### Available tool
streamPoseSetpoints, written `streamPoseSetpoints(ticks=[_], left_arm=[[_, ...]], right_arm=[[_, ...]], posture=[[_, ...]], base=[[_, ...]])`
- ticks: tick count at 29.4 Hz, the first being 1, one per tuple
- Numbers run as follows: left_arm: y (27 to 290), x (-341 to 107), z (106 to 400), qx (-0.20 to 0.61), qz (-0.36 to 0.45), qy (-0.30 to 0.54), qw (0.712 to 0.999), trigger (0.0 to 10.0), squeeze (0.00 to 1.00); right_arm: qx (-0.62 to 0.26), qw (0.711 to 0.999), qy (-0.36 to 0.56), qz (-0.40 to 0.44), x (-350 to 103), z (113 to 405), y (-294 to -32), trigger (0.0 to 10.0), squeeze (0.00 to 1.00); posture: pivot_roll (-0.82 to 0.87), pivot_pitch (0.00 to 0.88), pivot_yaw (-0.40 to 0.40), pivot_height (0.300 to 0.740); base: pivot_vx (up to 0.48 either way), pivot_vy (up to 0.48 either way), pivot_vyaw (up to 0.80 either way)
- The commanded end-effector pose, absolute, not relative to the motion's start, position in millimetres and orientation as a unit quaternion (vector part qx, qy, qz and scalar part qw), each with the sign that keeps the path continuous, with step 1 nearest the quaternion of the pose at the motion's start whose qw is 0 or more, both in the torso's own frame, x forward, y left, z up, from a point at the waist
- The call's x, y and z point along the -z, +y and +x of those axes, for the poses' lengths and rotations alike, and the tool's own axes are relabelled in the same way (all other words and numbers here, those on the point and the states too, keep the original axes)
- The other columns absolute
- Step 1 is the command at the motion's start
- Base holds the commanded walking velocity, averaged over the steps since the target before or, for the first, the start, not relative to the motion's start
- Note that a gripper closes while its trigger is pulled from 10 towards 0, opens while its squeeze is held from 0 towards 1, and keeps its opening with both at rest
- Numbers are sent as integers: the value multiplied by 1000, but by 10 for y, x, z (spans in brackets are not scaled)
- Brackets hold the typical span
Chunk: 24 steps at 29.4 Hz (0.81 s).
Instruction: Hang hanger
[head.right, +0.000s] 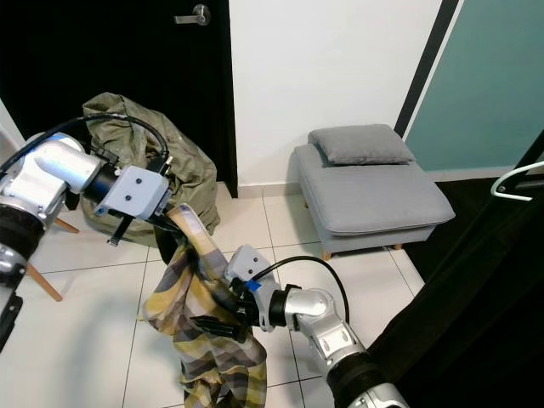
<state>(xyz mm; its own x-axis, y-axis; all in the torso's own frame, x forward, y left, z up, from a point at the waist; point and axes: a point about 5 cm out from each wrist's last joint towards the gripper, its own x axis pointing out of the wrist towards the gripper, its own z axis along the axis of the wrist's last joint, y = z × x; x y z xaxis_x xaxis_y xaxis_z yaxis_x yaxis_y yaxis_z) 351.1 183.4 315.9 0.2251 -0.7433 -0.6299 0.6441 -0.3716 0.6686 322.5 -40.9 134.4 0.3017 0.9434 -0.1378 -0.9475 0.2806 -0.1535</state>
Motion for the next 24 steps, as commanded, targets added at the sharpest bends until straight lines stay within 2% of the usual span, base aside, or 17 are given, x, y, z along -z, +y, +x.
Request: streamPoseSetpoints(ticks=[1, 20, 24], left_arm=[[1864, -3293, 3492, 616, 554, -55, 557, 0, 0], [1842, -3346, 3500, 613, 550, -63, 564, 0, 0], [1862, -3348, 3503, 608, 547, -65, 571, 0, 0]], right_arm=[[-593, 800, 14, -95, -1311, 3223, -417, 0, 0], [-592, 801, 13, -88, -1310, 3234, -428, 0, 0], [-584, 804, 2, -108, -1399, 3283, -466, 0, 0]], posture=[[25, 219, -51, 740], [25, 217, -48, 740], [22, 206, -44, 740]], base=[[0, 0, 0], [0, 0, 0], [0, 0, 0]])
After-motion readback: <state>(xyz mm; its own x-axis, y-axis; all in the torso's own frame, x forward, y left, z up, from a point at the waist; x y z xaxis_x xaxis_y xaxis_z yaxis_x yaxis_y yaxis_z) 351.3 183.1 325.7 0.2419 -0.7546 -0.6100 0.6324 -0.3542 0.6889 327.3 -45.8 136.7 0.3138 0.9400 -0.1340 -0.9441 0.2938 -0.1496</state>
